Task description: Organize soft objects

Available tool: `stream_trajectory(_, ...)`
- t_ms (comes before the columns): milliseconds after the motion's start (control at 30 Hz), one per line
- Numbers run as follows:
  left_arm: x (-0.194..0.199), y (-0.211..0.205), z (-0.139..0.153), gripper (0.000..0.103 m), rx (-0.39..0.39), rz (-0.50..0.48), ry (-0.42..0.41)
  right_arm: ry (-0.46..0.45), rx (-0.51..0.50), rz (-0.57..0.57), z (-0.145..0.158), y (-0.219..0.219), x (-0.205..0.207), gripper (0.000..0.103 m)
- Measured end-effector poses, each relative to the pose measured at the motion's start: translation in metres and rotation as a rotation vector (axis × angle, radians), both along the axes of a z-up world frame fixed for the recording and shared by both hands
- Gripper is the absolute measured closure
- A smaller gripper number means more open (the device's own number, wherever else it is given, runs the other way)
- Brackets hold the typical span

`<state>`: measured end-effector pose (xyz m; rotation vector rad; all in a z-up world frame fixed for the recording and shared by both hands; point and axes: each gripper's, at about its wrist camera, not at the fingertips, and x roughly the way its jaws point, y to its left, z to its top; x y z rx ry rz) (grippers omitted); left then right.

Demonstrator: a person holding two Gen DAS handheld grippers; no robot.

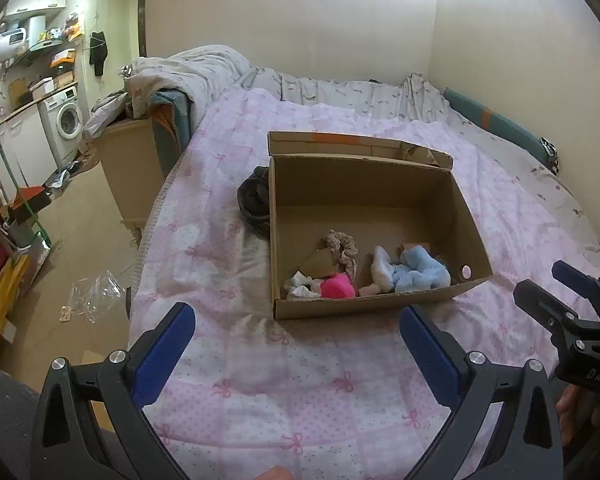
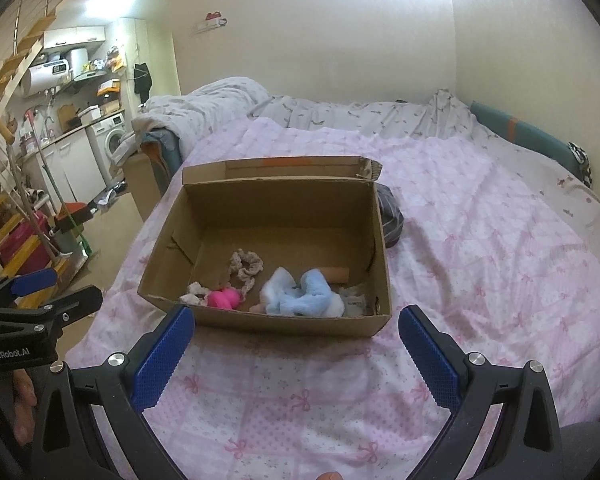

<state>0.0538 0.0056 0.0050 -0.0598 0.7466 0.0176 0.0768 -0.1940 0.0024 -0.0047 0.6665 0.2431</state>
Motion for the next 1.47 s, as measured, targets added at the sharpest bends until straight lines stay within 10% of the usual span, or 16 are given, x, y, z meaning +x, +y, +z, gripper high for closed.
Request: stream_trajectory(1467, -0.0028, 0.0050, 0.0005, 0.001, -0.062, -0.009, 0.007, 0.014, 0.001, -0.015, -0.0016, -0.0050, 0.0013, 0.000)
